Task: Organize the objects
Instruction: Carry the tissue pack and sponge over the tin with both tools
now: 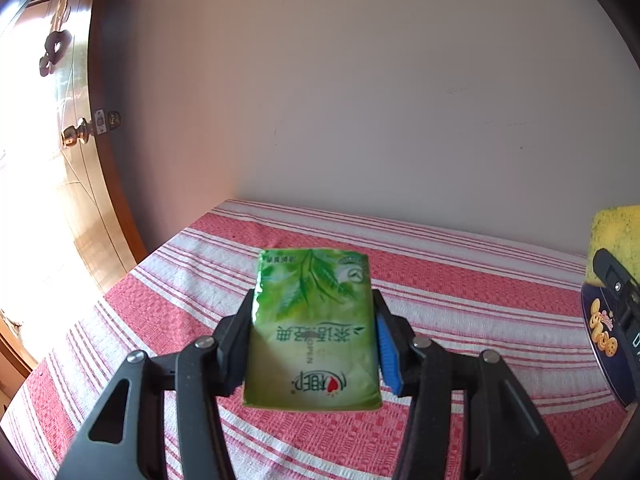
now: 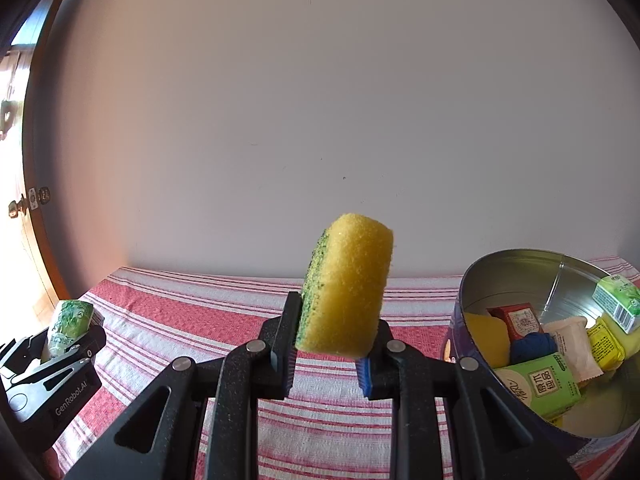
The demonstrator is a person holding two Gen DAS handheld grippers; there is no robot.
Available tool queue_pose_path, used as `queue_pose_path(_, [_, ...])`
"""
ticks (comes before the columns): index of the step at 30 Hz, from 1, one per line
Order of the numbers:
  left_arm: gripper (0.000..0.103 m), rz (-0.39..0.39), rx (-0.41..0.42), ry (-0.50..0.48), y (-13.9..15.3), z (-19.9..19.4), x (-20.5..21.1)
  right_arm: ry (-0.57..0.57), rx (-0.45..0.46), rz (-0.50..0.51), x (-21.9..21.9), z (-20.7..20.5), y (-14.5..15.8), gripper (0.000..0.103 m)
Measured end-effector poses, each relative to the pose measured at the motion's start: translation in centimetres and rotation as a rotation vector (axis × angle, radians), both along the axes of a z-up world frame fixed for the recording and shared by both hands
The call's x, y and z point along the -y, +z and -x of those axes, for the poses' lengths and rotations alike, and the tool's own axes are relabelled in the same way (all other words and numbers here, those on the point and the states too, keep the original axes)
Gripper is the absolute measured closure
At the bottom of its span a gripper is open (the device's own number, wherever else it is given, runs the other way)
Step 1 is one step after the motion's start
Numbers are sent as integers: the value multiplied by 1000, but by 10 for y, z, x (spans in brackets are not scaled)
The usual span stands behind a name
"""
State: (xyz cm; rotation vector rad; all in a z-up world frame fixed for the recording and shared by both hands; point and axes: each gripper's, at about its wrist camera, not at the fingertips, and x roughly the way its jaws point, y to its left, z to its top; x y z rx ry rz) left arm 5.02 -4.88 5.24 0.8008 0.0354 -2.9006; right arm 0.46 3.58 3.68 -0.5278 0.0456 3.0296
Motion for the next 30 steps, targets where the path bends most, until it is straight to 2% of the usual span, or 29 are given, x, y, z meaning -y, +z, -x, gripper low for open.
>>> queue_pose_path(5, [51, -3, -40, -17, 3, -22, -12, 2, -11, -23, -13, -28, 5, 77])
queue_pose_path(8, [51, -3, -57, -28, 3, -33, -21, -9, -18, -23, -26, -30, 14, 77])
queue_pose_path(14, [51, -45, -73, -82, 4, -52, -41, -9, -41, -28, -51, -53, 23, 77])
queue_pose_path(19, [51, -46, -81, -138, 5, -66, -72, -2, -63, -41, -74, -73, 38, 77])
queue_pose_path(30, [51, -34, -144, -249, 33, -91, -147, -57, -109, -43, -137, -89, 48, 77])
